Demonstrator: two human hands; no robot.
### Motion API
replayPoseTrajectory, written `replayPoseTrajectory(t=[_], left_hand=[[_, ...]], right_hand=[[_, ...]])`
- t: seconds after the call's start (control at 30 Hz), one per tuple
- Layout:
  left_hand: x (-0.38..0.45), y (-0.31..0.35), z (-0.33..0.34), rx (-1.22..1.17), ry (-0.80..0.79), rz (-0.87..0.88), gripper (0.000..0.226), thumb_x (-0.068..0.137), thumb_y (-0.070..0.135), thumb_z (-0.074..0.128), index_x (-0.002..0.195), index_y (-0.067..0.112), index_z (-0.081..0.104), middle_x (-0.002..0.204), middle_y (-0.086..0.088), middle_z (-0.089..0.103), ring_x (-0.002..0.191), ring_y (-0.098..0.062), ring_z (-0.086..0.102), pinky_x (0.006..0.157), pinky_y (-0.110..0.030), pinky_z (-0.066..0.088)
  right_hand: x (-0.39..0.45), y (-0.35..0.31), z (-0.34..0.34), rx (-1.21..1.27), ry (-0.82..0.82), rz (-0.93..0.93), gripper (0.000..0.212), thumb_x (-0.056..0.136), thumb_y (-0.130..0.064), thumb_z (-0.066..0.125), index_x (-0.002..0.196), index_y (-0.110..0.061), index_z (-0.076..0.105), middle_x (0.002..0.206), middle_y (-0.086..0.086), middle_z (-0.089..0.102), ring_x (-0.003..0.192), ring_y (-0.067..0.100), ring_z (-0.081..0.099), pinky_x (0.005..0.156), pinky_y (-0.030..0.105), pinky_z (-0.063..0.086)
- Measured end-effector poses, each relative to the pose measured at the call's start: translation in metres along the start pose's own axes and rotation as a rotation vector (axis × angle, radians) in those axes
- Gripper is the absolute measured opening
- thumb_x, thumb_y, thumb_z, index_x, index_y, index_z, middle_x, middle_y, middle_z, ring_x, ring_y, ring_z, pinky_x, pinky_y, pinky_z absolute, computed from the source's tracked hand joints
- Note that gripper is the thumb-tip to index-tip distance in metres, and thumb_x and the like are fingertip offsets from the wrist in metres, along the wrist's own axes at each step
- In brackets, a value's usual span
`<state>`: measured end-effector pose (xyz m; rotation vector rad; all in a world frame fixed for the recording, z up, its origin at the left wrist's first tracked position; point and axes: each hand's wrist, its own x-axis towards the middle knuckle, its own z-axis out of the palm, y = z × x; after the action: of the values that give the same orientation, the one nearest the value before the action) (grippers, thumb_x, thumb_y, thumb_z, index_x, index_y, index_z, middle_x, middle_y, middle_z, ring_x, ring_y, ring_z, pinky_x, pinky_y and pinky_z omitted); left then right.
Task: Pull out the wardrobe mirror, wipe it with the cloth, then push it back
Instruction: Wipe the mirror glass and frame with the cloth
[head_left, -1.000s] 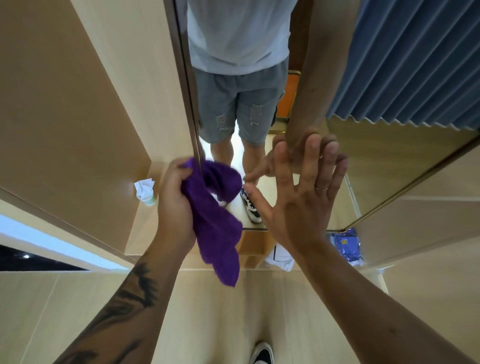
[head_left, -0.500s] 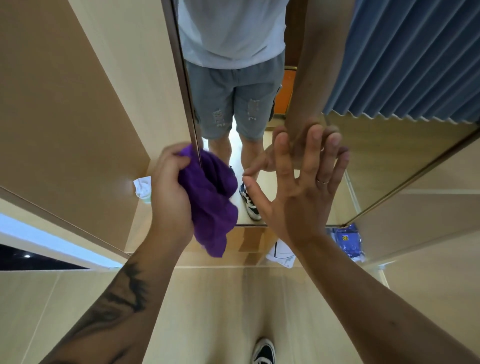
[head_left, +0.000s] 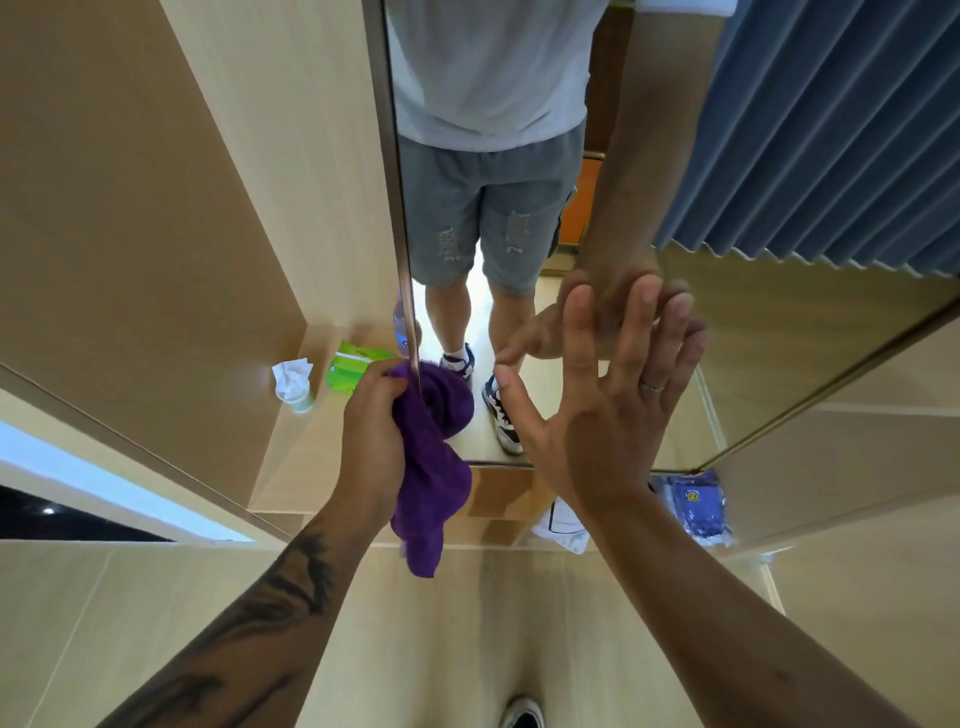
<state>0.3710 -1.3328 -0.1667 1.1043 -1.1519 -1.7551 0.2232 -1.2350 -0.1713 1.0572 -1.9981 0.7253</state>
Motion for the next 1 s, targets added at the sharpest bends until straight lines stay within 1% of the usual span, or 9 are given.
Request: replayPoseTrajectory(t=[0.1,0.23,0.3,0.47,0.6,0.67,0.73,0.87,1.0], left_hand=[[0.002,0.011,0.000,-0.036,-0.022,0.055,0.027,0.081,0.024,0.051,0.072,0.032,0.075,0.079,0.006,0.066,0.081,-0.017,0.060,0.086,-0.042,0.044],[-0.004,0.043,0.007,-0.143,-0.126,0.298,0.025,0.082,0.026,0.055,0.081,0.037,0.077,0.087,0.008,0.070,0.084,-0.011,0.066,0.078,-0.027,0.054],[-0.008,0.058,0.009,-0.198,-0.190,0.364,0.022,0.080,0.031,0.057,0.087,0.037,0.078,0.094,0.009,0.070,0.090,-0.010,0.066,0.080,-0.025,0.054],[-0.010,0.045,0.007,-0.175,-0.139,0.269,0.024,0.082,0.030,0.055,0.086,0.039,0.077,0.098,0.002,0.066,0.095,-0.019,0.061,0.087,-0.038,0.050],[-0.005,0.010,0.002,-0.148,-0.056,0.061,0.024,0.087,0.024,0.050,0.087,0.026,0.073,0.085,-0.003,0.065,0.076,-0.016,0.061,0.064,-0.028,0.053],[-0.004,-0.009,-0.004,-0.121,-0.014,-0.056,0.019,0.099,0.018,0.049,0.097,0.019,0.068,0.087,-0.005,0.064,0.077,-0.017,0.061,0.064,-0.028,0.052],[-0.007,-0.022,-0.009,-0.106,-0.009,-0.116,0.021,0.105,0.012,0.046,0.104,0.018,0.067,0.094,-0.005,0.066,0.080,-0.015,0.064,0.071,-0.029,0.053],[-0.012,-0.014,-0.014,-0.105,-0.030,-0.057,0.023,0.103,0.003,0.049,0.105,0.018,0.066,0.100,-0.003,0.066,0.090,-0.017,0.062,0.086,-0.034,0.046],[-0.017,0.029,-0.007,-0.174,-0.131,0.149,0.020,0.088,0.016,0.058,0.102,0.023,0.070,0.104,0.002,0.068,0.095,-0.013,0.065,0.082,-0.025,0.053]], right_hand=[[0.000,0.000,0.000,-0.005,-0.004,0.002,0.090,0.095,-0.068,0.063,0.160,-0.028,0.014,0.160,0.012,0.016,0.159,0.018,-0.022,0.125,0.062,0.012],[0.000,0.001,-0.003,-0.004,-0.013,-0.007,0.091,0.095,-0.070,0.062,0.160,-0.029,0.013,0.159,0.014,0.017,0.158,0.019,-0.023,0.125,0.063,0.014],[-0.001,0.002,-0.004,0.003,-0.018,-0.016,0.093,0.094,-0.070,0.063,0.160,-0.030,0.012,0.160,0.012,0.014,0.159,0.019,-0.022,0.125,0.062,0.015],[-0.002,0.005,-0.006,0.005,-0.030,-0.030,0.092,0.095,-0.070,0.063,0.160,-0.030,0.012,0.163,0.008,0.000,0.159,0.019,-0.022,0.127,0.059,0.011],[-0.002,0.004,-0.003,0.019,-0.030,-0.032,0.088,0.096,-0.069,0.060,0.159,-0.029,0.013,0.163,0.007,-0.001,0.159,0.019,-0.022,0.126,0.059,0.010],[-0.002,0.004,-0.001,0.022,-0.028,-0.033,0.089,0.096,-0.069,0.060,0.160,-0.030,0.012,0.164,0.008,-0.002,0.159,0.019,-0.022,0.126,0.060,0.010],[-0.002,0.005,0.000,0.019,-0.021,-0.040,0.093,0.095,-0.070,0.061,0.163,-0.031,0.010,0.168,0.008,-0.007,0.159,0.020,-0.021,0.126,0.060,0.010],[-0.002,0.003,-0.001,0.016,-0.012,-0.029,0.091,0.095,-0.068,0.063,0.160,-0.029,0.014,0.165,0.011,0.005,0.159,0.019,-0.021,0.126,0.061,0.013],[-0.002,0.002,-0.004,0.022,-0.019,-0.008,0.091,0.095,-0.067,0.064,0.159,-0.028,0.013,0.160,0.014,0.018,0.159,0.018,-0.022,0.124,0.065,0.018]])
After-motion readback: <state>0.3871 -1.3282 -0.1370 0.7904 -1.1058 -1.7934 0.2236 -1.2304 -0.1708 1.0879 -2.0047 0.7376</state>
